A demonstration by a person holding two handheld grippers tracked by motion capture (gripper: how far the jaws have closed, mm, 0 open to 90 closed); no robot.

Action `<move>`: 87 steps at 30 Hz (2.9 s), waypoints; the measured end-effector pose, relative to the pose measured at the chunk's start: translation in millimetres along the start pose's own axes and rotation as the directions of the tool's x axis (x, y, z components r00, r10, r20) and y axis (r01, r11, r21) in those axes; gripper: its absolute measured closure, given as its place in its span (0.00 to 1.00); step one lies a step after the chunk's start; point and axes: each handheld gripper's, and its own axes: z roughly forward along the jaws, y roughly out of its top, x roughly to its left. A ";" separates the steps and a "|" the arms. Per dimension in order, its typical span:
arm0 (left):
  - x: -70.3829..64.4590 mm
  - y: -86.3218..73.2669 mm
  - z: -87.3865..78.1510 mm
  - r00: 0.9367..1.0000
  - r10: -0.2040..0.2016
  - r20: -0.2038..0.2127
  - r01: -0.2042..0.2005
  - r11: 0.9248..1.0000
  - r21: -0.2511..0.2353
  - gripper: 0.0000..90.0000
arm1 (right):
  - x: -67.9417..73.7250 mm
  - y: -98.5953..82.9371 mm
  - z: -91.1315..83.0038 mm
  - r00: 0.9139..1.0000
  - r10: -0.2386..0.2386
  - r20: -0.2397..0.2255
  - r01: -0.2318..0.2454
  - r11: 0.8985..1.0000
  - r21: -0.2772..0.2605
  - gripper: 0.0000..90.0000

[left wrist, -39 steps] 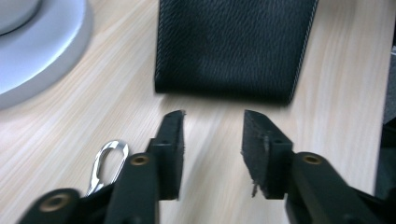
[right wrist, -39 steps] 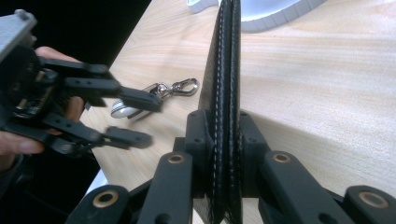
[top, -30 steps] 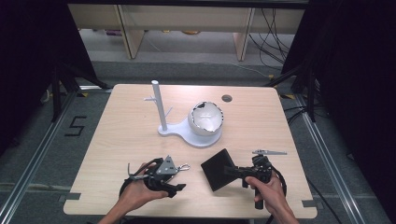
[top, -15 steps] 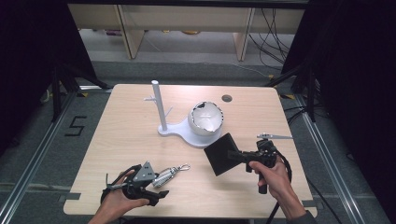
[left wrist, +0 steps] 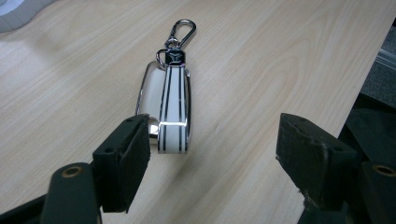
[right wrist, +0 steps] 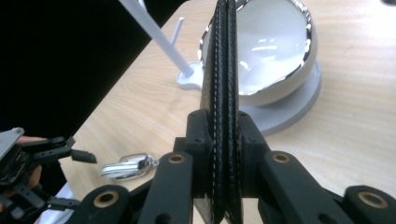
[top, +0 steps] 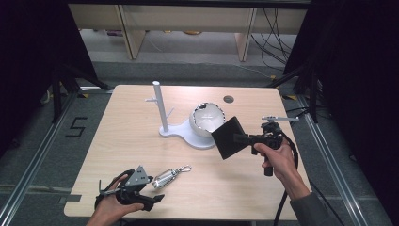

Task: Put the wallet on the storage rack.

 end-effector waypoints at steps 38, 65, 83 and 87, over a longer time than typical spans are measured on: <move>4.3 -7.7 1.1 1.000 -0.027 -0.014 0.026 1.000 -0.016 0.27 | -25.4 80.0 45.6 0.992 0.050 0.116 -0.047 0.998 -0.030 0.88; 6.0 -9.8 2.3 1.000 -0.010 -0.011 0.011 1.000 0.006 0.26 | -36.9 76.0 106.8 0.990 0.079 0.113 -0.084 0.996 0.040 0.88; 5.3 -11.1 4.5 1.000 -0.005 -0.017 0.006 1.000 0.025 0.26 | -41.0 73.3 120.3 0.984 0.013 0.180 -0.027 0.997 0.074 0.71; 4.0 -11.2 5.6 1.000 -0.012 -0.007 0.012 1.000 0.023 0.26 | -41.6 74.7 112.4 0.976 -0.001 0.217 -0.017 0.997 0.081 0.60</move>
